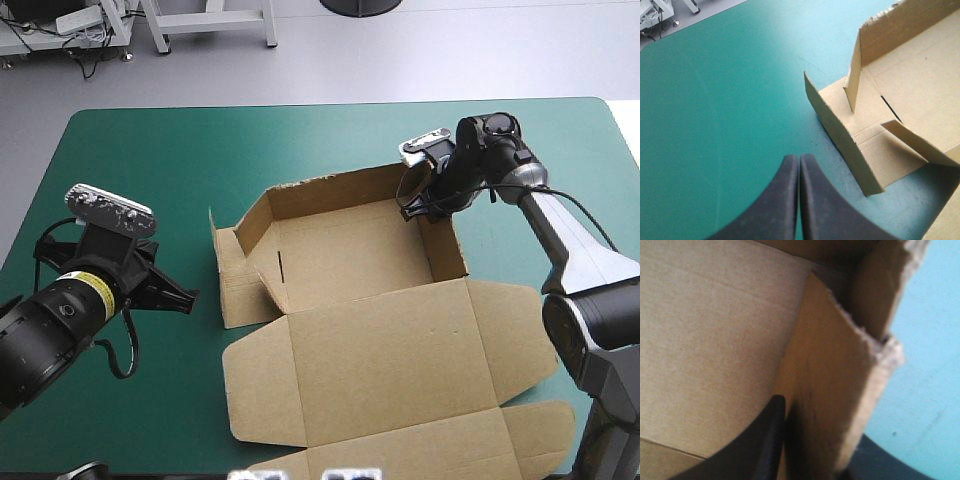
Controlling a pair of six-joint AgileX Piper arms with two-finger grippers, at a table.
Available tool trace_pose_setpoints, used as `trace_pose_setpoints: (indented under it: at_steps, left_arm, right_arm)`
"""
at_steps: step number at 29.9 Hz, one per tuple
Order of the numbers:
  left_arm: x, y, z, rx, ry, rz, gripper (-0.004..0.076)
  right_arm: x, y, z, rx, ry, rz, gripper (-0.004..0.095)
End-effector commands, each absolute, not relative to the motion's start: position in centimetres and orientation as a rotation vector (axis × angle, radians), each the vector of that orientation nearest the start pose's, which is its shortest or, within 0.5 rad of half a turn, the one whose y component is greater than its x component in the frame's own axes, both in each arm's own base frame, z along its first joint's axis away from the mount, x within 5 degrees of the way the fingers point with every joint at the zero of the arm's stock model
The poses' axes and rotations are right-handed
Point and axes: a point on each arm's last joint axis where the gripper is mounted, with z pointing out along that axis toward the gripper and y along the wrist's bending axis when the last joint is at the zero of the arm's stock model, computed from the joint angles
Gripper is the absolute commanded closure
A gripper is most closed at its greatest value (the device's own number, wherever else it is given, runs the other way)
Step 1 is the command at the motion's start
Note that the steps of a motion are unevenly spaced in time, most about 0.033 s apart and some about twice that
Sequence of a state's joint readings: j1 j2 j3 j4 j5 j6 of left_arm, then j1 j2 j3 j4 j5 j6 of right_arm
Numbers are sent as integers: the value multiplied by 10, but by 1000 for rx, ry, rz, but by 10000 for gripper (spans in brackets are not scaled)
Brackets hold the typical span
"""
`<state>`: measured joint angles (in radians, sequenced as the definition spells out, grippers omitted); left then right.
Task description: Fold the box
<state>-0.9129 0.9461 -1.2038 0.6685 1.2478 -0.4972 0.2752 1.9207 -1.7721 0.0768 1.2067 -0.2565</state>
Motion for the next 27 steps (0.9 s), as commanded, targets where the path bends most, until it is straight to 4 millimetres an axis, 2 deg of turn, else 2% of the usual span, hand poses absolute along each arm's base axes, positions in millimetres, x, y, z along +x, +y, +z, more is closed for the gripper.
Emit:
trace_pose_setpoints:
  at_steps: [1, 4, 6, 11, 14, 18, 22, 24, 27]
  left_arm:
    - [128, -73, 434, 398, 2153, 161, 727]
    - [128, -73, 434, 398, 2153, 161, 727]
    - [128, -73, 434, 398, 2153, 161, 727]
    - [128, -73, 434, 399, 2155, 159, 727]
    - [128, -74, 434, 399, 2160, 150, 727]
    - [128, -74, 434, 395, 2163, 144, 727]
    - [128, -74, 434, 396, 2164, 144, 727]
    - [128, -74, 434, 396, 2164, 144, 727]
    - [128, -74, 434, 396, 2164, 144, 727]
  right_arm:
    - [387, 113, 338, -637, 2678, 93, 467]
    - [383, 113, 360, -590, 2620, 110, 346]
    - [377, 112, 373, -583, 2587, 123, 314]
    - [359, 106, 398, -572, 2525, 123, 315]
    - [348, 104, 406, -555, 2515, 138, 315]
    - [339, 101, 391, -560, 2575, 134, 319]
    - [336, 100, 356, -567, 2699, 131, 318]
    - [338, 101, 339, -575, 2750, 120, 319]
    - [345, 102, 326, -570, 2765, 119, 319]
